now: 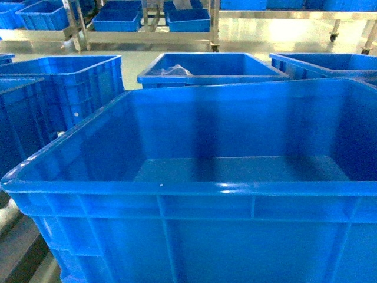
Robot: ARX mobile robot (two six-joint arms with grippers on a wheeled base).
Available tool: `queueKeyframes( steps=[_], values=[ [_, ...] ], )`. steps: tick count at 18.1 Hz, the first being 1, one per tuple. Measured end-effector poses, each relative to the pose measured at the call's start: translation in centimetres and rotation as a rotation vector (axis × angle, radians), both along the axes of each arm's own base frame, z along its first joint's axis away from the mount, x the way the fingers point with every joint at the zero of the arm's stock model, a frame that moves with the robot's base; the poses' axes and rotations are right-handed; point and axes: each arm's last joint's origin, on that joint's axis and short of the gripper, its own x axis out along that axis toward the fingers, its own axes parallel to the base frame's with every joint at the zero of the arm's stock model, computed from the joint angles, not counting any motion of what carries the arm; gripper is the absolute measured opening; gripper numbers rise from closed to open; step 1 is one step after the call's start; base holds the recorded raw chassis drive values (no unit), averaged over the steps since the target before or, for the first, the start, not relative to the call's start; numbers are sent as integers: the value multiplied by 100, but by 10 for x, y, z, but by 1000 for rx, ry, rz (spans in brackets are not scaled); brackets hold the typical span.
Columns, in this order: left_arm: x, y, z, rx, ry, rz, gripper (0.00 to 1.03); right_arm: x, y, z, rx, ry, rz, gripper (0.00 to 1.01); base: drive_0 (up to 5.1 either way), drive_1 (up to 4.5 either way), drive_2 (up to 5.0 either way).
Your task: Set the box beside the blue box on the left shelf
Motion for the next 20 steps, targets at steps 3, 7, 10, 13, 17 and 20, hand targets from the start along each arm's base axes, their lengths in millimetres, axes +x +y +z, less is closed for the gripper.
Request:
queueKeyframes(
  steps=[3, 7, 10, 13, 17, 20],
  values=[
    [-4, 0, -6, 0, -13, 0, 2, -5, 0, -5, 0, -14, 0, 2, 0, 0, 0],
    [-6, 0, -6, 0, -15, 0, 2, -8, 0, -5, 0, -11, 0, 2, 0, 0, 0],
    [-7, 0, -6, 0, -14, 0, 2, -9, 0, -5, 0, -14, 0, 2, 0, 0, 0],
    [-8, 0, -8, 0, -3, 0, 2, -10, 0, -5, 0, -16, 0, 2, 0, 0, 0],
    [-16, 0, -13, 1, 34, -2, 2, -11, 0, -5, -1, -13, -1, 2, 0, 0, 0],
    [-18, 0, -7, 1, -20, 3, 2, -12, 0, -5, 0, -14, 0, 2, 0, 0, 0]
  ],
)
